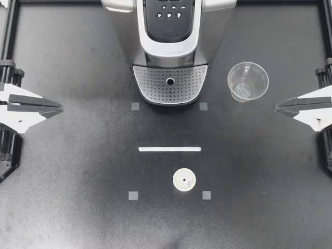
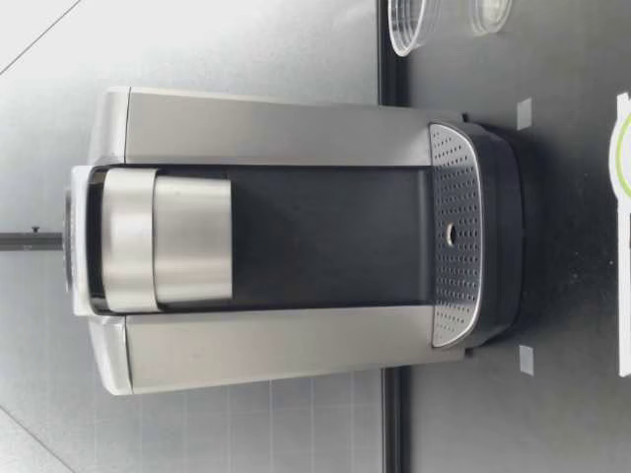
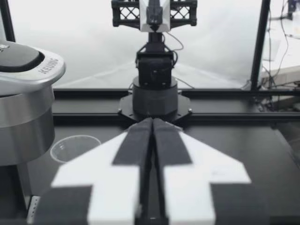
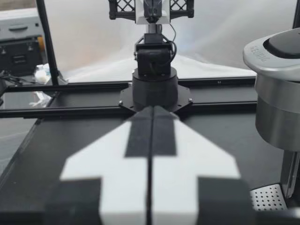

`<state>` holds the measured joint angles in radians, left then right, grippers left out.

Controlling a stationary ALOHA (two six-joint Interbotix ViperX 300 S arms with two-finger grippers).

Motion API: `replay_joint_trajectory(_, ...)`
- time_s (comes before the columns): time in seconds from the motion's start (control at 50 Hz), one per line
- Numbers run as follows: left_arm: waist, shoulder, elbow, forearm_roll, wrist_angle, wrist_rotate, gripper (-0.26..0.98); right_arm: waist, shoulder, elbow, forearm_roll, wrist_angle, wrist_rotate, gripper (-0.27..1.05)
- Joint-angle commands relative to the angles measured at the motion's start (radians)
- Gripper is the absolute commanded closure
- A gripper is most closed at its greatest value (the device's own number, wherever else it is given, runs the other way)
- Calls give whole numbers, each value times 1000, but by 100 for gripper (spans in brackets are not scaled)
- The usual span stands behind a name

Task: Place the coffee capsule inside the capsule container, then place the cup onto the center of the cup tray, then push the 'Hot Water' and 'Travel Mug' buttons.

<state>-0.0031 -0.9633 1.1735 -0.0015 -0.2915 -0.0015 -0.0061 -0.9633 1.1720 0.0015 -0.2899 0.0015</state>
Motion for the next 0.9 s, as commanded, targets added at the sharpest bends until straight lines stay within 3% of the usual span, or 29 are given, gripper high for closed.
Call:
replay_joint_trajectory(0.0,-11,25,-11,0,-6,0,53,-5,9,-6,0,-11,3,62)
replay_joint_trajectory(0.12,-14,57,-26,0,-6,-5,60,-5,37,-8,0,-14,17,72)
replay_joint_trajectory(0.26,-25,124,-48,0,-5,-11,61,-5,100,-12,0,-14,67,72)
replay_joint_trajectory(0.52,-100,357,-117,0,-2,-66,61,48,268,-26,-2,-14,123,72)
replay_joint_trajectory(0.88,-141,675,-264,3,5,-84,61,110,477,-61,0,-14,132,72)
